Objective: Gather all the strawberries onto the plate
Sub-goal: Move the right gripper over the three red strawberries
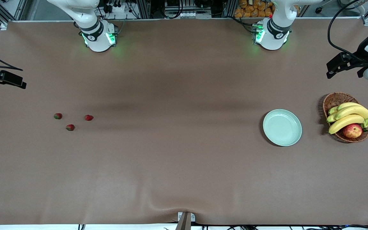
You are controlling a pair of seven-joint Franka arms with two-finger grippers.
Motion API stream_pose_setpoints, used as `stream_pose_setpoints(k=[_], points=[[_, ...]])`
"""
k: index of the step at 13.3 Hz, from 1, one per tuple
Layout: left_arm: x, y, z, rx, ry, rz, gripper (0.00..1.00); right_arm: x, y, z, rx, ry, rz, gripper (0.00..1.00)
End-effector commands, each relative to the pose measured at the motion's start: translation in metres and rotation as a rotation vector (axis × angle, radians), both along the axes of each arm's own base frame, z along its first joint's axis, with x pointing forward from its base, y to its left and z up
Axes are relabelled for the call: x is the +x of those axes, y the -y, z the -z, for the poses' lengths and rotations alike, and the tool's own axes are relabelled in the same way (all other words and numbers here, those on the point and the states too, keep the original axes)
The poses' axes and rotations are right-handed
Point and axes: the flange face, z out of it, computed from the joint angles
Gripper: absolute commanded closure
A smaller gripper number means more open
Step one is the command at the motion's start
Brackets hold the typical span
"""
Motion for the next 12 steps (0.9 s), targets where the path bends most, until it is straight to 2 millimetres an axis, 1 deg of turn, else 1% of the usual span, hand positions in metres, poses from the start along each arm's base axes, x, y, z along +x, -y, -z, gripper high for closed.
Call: stream_pose_setpoints(k=[1,3,5,6,7,9,10,11,12], points=[[-0.006,0.002,-0.004,-0.02,-0.016,0.007,0.0,-0.01,0.002,-0.023,-0.012,-0.005,0.005,0.0],[-0.005,0.003,-0.008,-0.023,-0.007,0.009,0.0,-0.015,0.004,-0.024,-0.01,-0.038,0.011,0.0],[0.004,0.005,-0.011,-0.029,0.003,0.011,0.0,-0.015,0.004,-0.024,-0.008,-0.038,0.01,0.0],[0.005,0.003,-0.009,-0.041,-0.002,0.005,0.0,-0.013,0.003,-0.021,-0.007,-0.034,0.009,0.0],[0.005,0.003,-0.008,-0.046,-0.006,0.006,0.0,-0.007,0.003,-0.011,-0.005,-0.034,0.009,0.0],[0.005,0.005,-0.003,-0.048,-0.015,0.007,0.0,0.021,0.007,0.042,0.0,-0.021,0.009,0.0],[0.005,0.004,-0.003,-0.048,-0.017,0.005,0.0,0.039,0.009,0.08,0.006,-0.028,0.005,0.0],[0.005,0.005,-0.002,-0.055,-0.019,0.006,0.0,0.05,0.011,0.12,0.009,-0.025,0.002,0.0],[0.005,0.004,-0.002,-0.058,-0.019,0.004,0.0,0.059,0.013,0.164,0.012,-0.032,0.004,0.0]])
